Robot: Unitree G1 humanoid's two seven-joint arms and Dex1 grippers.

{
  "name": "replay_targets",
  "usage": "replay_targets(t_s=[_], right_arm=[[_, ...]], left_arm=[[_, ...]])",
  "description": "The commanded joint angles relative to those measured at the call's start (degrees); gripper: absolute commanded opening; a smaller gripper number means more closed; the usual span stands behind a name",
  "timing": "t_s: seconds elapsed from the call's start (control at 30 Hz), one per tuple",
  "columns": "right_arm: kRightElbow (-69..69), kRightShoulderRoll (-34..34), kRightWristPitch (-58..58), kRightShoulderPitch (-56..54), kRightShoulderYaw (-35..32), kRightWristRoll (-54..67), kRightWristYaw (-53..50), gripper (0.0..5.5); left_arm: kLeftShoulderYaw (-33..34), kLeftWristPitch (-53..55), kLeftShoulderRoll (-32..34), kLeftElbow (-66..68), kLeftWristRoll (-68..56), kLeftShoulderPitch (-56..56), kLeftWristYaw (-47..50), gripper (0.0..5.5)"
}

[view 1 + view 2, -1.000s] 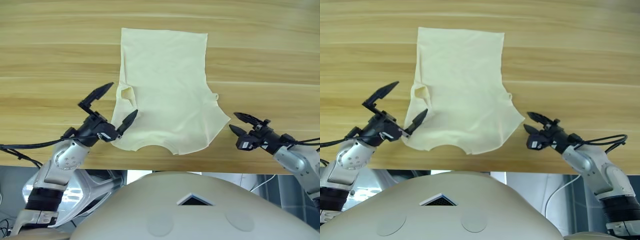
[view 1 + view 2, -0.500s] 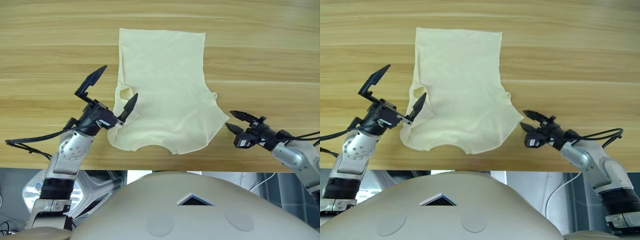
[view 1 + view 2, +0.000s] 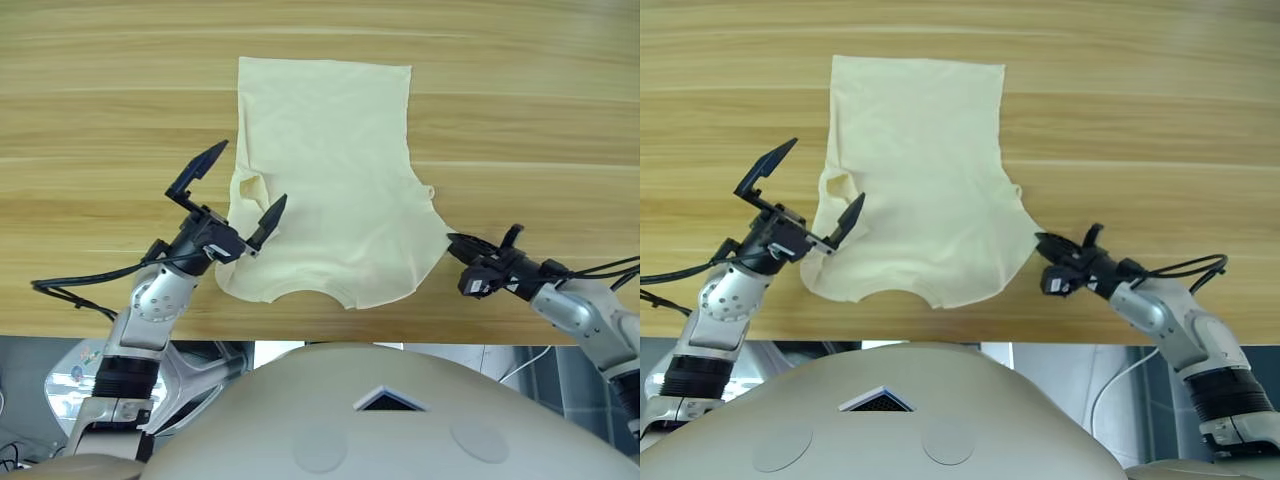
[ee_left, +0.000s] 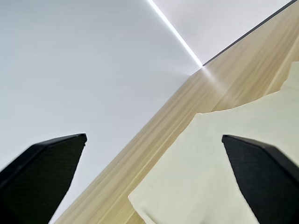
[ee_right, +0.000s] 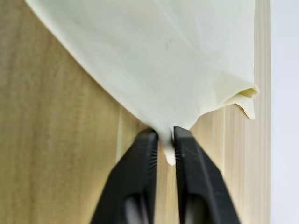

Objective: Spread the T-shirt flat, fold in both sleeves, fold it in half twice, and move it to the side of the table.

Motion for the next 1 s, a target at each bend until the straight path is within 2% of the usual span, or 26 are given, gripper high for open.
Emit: replay_targets(t_s=[0.03,0.33,0.57,1.0], right_arm=[[4.83,1.55,0.95,-0.37,4.79,-3.49,3.22,0.02],[7.84,2.1,-0.71,-2.59,5.11,-2.38,1.82,0.02],[9.2,5.29,-5.2,-3.08,2.62,5.22,-1.38,0.02],[9.32,9.01,-12.2,-4.35,0.62,16.55,1.15,0.02]], left_arm=[[-0.35,-0.28,-0.26,0.73,0.35,-0.59,-0.87,5.4],[-0.41,-0.88,-0.7,1.27,0.17,-0.13,-0.75,5.4],[-0.24,-1.76,-1.61,4.39,-0.61,-1.12,-0.15,5.4],[1.06,-3.94,-1.73,7.56,-1.3,-0.07,0.18,5.4]])
